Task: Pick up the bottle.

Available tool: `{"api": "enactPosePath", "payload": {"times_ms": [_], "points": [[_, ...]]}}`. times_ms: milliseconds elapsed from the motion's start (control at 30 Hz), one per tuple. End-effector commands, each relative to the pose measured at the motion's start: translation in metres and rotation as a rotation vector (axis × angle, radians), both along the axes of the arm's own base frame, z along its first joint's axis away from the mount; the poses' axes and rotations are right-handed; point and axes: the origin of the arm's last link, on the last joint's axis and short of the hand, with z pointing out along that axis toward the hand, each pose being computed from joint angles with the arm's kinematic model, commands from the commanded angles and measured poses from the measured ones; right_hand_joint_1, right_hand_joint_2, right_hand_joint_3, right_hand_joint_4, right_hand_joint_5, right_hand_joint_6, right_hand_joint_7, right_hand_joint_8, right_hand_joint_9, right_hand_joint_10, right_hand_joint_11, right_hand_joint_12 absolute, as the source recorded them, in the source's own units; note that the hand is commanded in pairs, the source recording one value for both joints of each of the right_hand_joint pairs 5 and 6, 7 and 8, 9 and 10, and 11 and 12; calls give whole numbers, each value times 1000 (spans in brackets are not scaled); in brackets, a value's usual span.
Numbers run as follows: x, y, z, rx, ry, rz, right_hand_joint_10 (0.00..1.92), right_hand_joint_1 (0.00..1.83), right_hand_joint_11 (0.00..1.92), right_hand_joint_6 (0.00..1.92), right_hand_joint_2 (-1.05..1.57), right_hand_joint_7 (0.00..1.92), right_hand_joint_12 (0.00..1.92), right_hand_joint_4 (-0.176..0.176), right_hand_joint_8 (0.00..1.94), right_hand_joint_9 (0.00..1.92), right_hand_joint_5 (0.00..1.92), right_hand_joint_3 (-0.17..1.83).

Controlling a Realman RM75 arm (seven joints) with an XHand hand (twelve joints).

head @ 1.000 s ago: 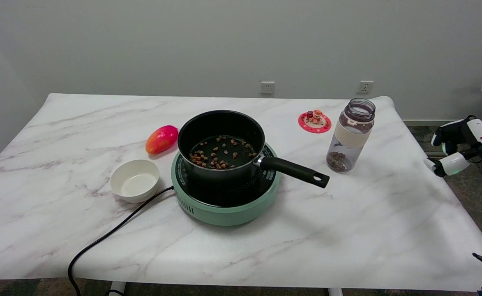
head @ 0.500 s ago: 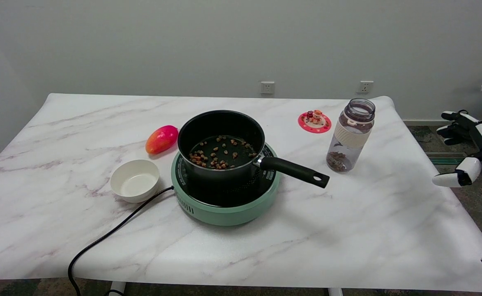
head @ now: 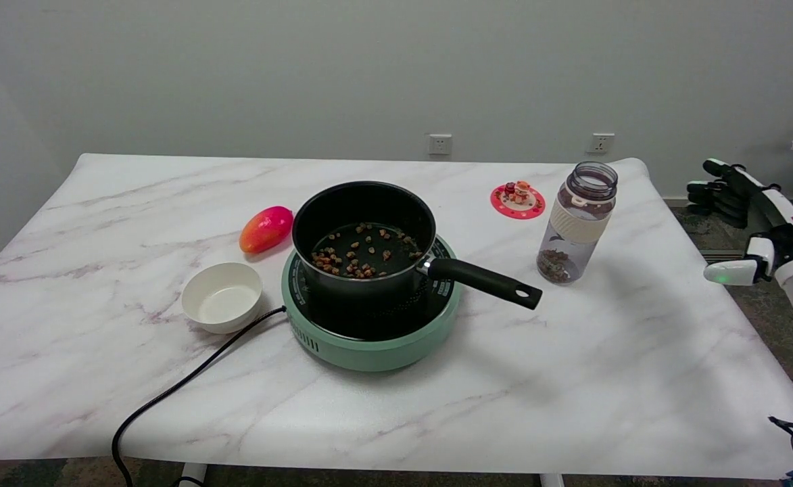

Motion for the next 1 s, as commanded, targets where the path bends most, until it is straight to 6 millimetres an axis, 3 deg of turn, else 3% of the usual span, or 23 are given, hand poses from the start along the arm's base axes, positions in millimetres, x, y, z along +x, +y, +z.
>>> {"api": "enactPosePath", "payload": {"times_ms": [33, 267, 500, 1000], "points": [[-13, -38, -29, 171, -376, 173, 427, 1318, 487, 169, -1019, 434, 487, 0, 434, 427, 169, 1216], [-29, -38, -35, 185, -454, 151, 340, 1308, 386, 83, -1006, 440, 386, 0, 440, 340, 83, 1223], [-63, -57, -49, 174, -490, 100, 293, 1260, 323, 69, -1047, 447, 323, 0, 447, 293, 69, 1255], [-64, -97, -87, 275, -528, 141, 272, 1247, 296, 87, -1047, 417, 296, 0, 417, 272, 87, 1226]]}}
